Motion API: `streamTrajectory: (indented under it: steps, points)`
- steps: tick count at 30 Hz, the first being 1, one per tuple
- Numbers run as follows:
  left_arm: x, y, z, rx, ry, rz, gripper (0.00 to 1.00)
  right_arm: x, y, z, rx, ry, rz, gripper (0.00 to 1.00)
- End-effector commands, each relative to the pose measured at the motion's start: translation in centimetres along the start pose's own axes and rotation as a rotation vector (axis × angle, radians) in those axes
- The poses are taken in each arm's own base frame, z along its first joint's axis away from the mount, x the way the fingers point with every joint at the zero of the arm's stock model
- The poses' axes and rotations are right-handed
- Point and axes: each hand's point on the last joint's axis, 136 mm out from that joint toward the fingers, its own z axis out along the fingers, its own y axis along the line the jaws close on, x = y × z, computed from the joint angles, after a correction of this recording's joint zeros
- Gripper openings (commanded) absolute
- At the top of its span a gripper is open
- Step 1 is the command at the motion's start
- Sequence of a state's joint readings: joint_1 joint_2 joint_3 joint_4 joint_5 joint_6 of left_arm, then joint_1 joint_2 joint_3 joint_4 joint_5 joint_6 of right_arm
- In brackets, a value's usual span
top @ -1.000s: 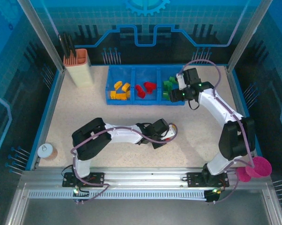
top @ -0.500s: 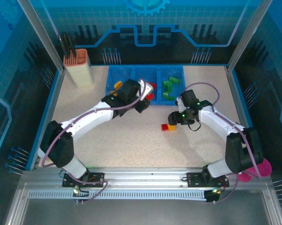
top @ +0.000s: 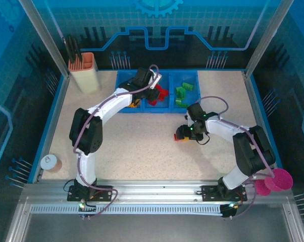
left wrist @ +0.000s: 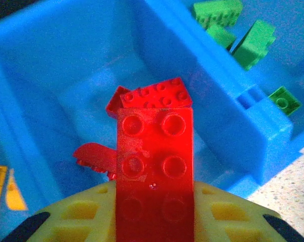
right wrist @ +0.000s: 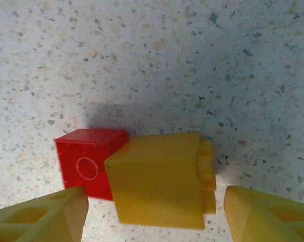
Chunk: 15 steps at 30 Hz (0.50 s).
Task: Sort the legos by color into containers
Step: Place the lego in the container, then pick up the lego from the center of the table.
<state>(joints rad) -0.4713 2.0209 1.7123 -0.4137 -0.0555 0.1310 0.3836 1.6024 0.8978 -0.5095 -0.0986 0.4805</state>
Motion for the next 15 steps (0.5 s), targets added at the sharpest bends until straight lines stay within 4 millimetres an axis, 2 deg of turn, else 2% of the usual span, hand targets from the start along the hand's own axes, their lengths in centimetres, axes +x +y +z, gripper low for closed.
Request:
streamTrajectory:
  steps: [1, 6, 15]
  points:
    - [-0.6, 0.0, 0.4, 0.000, 0.012, -0.011, 0.19, -0.9, 0.2, 0.5, 0.019, -0.015, 0.005, 0.72]
    - [-0.4, 0.4, 1.7, -0.012, 0.034, -0.009, 0.26, -1.2, -0.3, 1.3, 0.054, -0.002, -0.016, 0.68]
    - [0.5, 0.4, 2.3, -0.013, 0.070, -0.017, 0.48, -0.8, 0.1, 1.1, 0.039, 0.014, -0.067, 0.50]
